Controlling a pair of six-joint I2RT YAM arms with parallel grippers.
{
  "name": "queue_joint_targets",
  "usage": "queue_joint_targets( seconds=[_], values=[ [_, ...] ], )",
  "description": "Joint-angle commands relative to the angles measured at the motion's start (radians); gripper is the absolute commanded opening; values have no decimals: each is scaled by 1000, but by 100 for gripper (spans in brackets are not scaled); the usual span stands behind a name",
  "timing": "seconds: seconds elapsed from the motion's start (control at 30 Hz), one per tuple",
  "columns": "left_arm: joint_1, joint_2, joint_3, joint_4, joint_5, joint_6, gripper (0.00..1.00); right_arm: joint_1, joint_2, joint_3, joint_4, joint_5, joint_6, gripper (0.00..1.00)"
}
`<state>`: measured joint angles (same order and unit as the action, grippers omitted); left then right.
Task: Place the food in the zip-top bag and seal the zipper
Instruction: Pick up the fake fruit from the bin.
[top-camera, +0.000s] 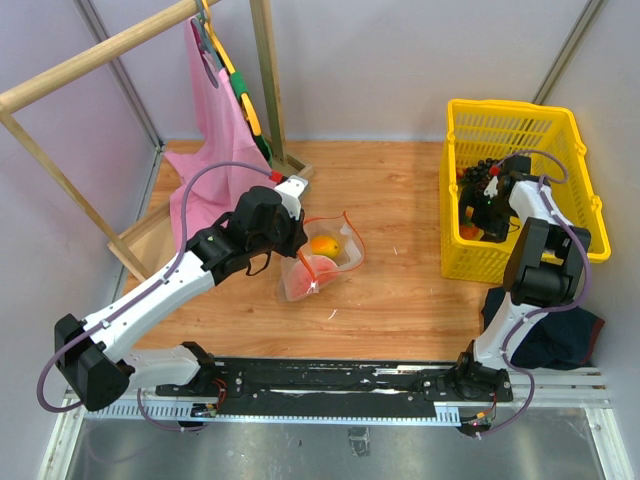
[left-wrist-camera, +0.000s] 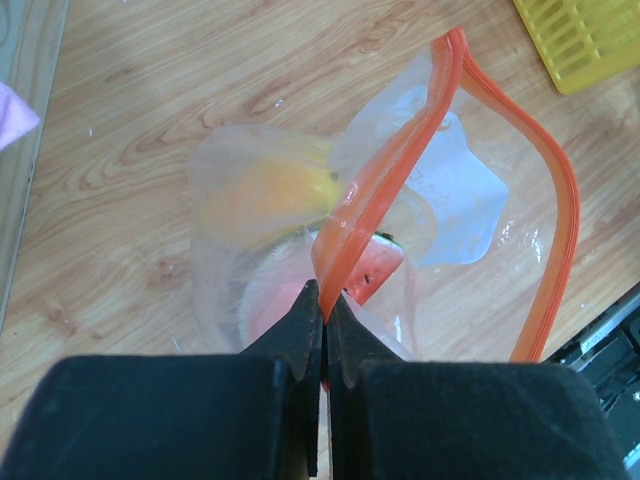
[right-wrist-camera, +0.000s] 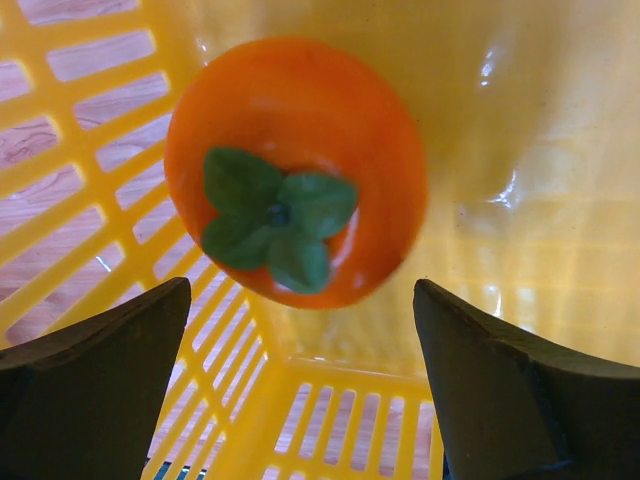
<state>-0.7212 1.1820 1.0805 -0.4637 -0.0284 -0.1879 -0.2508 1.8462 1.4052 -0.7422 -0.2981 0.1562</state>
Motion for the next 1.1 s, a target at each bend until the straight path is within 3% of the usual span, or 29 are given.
queue_joint_targets(
  seconds=[0.0,0.23,0.67,0.87,1.07],
  values=[
    [11,-19,-9,36,10,-2,0,17,40,-27,16,-43,-7,92],
    [12,-19,-10,37,12,-2,0,18,74,-39,57,-49,-2,81],
    [16,-17,-11,38,15,-2,0,22,61,-51,133,28,25,94],
    [16,-16,-10,38,17,-4,0,31,70,-49,162,74,44,93],
    [17,-14,-11,38,18,-3,0,40,78,-54,168,109,39,85]
  ],
)
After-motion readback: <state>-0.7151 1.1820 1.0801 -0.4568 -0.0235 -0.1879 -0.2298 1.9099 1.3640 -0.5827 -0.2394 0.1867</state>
